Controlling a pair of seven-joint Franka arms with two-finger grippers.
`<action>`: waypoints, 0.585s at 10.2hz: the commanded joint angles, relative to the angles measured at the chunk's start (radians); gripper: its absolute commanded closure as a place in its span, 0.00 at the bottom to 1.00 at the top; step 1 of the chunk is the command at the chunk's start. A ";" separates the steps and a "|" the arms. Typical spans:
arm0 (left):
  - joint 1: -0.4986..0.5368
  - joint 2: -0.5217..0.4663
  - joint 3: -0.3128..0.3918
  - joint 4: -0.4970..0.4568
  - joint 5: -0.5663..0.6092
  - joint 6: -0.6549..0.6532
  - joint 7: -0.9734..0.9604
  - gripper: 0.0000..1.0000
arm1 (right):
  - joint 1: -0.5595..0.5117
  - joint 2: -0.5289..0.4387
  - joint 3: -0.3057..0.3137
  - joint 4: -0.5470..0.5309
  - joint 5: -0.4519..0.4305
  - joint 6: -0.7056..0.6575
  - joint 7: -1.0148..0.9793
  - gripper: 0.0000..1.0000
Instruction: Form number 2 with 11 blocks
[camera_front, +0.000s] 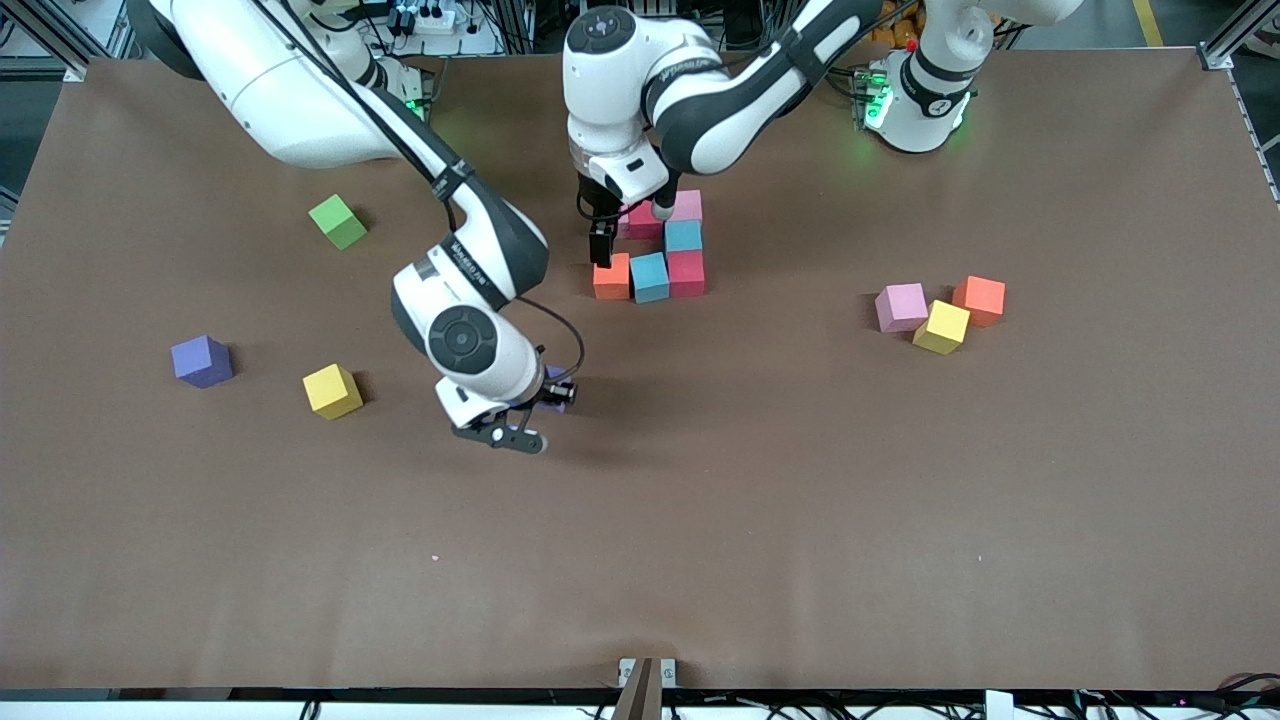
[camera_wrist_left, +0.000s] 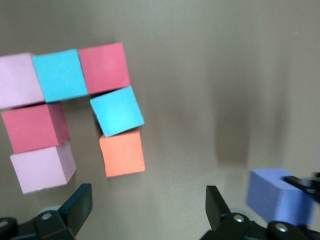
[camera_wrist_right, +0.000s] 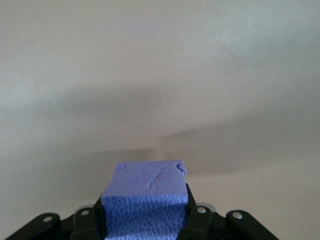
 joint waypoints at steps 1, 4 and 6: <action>0.036 -0.044 -0.020 -0.025 0.031 -0.071 0.150 0.00 | 0.042 -0.046 0.006 -0.090 0.003 0.031 0.000 1.00; 0.117 -0.069 -0.020 -0.025 0.030 -0.140 0.460 0.00 | 0.064 -0.046 0.008 -0.136 -0.001 0.070 -0.016 1.00; 0.207 -0.101 -0.020 -0.024 -0.002 -0.157 0.709 0.00 | 0.092 -0.047 0.008 -0.164 -0.001 0.114 -0.012 1.00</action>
